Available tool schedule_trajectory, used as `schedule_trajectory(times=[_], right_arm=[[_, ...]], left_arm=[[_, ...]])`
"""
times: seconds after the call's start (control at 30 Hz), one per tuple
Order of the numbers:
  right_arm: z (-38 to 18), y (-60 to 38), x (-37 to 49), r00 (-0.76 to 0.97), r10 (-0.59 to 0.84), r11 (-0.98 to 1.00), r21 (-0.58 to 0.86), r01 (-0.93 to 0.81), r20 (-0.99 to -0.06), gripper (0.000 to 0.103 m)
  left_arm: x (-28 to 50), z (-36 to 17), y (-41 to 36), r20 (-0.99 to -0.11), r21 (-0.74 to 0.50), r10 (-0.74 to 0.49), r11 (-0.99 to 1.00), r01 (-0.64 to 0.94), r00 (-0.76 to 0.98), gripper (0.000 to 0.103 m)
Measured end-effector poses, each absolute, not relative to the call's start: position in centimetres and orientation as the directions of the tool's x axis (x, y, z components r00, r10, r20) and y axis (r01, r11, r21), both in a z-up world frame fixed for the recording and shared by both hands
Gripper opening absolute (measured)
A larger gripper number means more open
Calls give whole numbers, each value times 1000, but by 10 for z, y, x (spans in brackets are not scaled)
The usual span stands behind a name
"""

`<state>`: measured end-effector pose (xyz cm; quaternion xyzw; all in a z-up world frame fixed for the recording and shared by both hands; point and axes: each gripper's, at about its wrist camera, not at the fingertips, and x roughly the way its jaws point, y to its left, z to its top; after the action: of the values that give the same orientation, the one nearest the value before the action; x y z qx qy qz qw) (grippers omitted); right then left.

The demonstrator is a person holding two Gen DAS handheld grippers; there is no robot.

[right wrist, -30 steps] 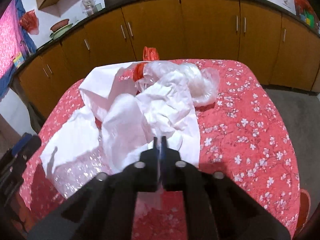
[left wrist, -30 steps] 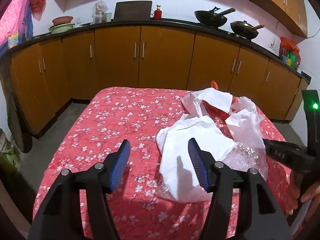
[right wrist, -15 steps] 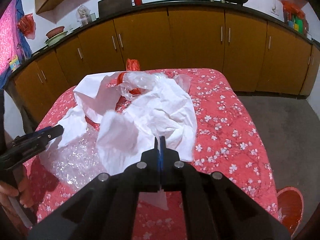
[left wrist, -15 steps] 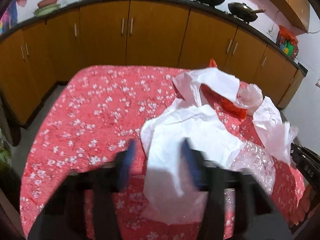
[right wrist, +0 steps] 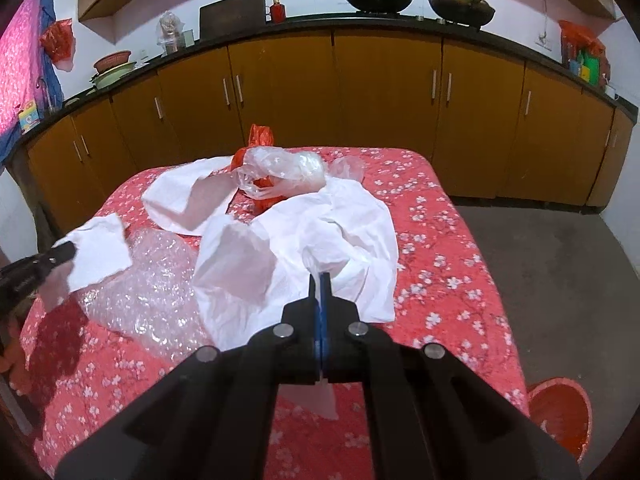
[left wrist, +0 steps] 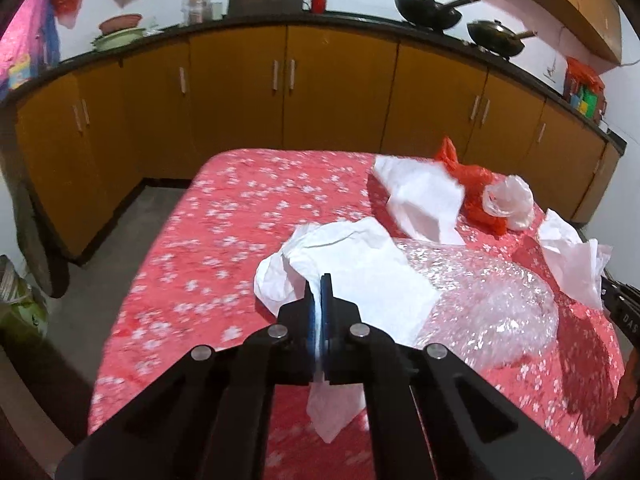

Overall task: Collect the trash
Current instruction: 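Grasp white paper with the left gripper while the right gripper grasps a white bag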

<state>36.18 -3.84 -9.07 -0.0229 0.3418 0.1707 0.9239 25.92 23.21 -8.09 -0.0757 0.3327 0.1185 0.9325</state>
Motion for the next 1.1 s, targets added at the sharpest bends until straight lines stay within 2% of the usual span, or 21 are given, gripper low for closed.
schedule_trajectory(times=[0.47, 1.1], right_arm=[[-69, -67, 327, 777, 255, 953, 15, -302, -576, 2], [-65, -142, 304, 822, 141, 985, -1, -170, -552, 2]], left_arm=[[221, -38, 208, -548, -50, 154, 975, -216, 822, 2], [223, -15, 102, -489, -73, -59, 997, 26, 870, 2]])
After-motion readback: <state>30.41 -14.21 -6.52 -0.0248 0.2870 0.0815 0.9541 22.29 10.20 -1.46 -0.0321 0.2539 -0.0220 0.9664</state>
